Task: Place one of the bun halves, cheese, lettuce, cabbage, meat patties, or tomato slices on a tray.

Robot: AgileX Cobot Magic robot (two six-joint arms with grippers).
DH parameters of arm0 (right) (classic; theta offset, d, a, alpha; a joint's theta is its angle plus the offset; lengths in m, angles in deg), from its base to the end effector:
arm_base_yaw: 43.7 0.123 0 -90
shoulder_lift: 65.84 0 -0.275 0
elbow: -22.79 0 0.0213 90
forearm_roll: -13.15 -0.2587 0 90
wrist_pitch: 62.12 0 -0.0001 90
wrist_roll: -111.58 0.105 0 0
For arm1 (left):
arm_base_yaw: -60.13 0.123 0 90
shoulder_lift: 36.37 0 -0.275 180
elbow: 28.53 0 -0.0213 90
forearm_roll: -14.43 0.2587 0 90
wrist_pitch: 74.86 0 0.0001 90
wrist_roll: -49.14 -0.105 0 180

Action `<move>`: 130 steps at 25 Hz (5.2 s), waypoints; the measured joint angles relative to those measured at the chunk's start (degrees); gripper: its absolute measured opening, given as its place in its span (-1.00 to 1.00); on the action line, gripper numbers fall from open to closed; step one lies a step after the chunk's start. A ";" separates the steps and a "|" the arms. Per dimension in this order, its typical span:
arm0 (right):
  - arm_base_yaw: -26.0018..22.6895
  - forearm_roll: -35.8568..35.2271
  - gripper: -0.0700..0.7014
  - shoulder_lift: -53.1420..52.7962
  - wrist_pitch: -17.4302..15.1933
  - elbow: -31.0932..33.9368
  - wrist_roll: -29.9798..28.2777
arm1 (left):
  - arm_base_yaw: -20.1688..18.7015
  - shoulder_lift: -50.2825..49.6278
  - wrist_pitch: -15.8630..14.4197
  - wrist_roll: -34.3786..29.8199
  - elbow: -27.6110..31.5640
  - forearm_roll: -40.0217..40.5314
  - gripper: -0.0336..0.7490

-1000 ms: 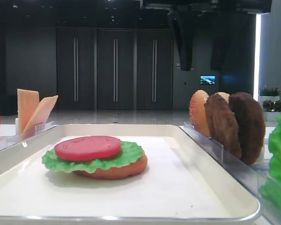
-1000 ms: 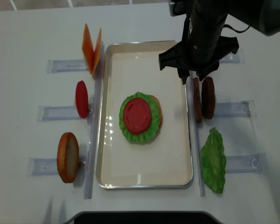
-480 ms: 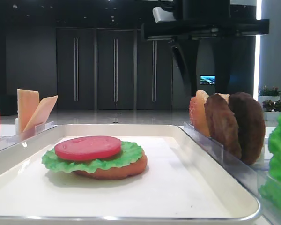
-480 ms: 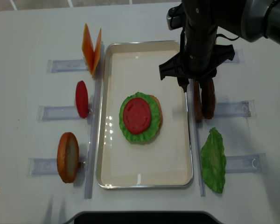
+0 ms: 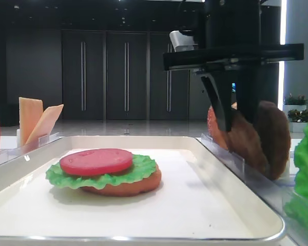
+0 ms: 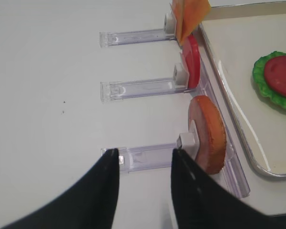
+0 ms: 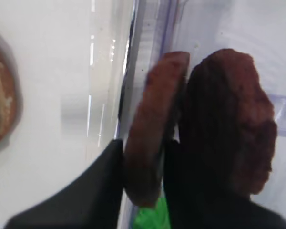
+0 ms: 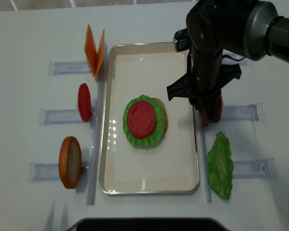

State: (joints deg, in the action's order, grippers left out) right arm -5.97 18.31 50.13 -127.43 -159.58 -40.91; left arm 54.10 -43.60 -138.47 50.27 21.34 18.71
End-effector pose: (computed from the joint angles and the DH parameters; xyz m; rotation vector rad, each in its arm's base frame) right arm 0.2964 0.2184 0.1816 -0.3308 3.0621 -0.0909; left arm 0.0235 0.0046 0.2625 0.0848 2.1027 0.0154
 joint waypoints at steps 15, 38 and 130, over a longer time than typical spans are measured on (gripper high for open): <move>1.57 -5.16 -0.45 -1.75 -4.65 -19.85 -5.91 | 0.00 0.00 0.00 0.00 0.00 0.05 -0.19; -1.72 -52.07 -0.45 -1.47 10.45 -2.33 -42.75 | 0.00 0.00 0.00 0.00 0.00 0.05 -0.19; -39.07 -5.16 0.14 -97.71 0.17 50.16 -28.56 | 0.00 0.00 0.00 0.00 0.00 0.15 -0.19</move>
State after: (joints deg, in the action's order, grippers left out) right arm -45.04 13.15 -47.58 -127.25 -109.42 -69.47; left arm 54.10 -43.60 -138.47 50.27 21.34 18.86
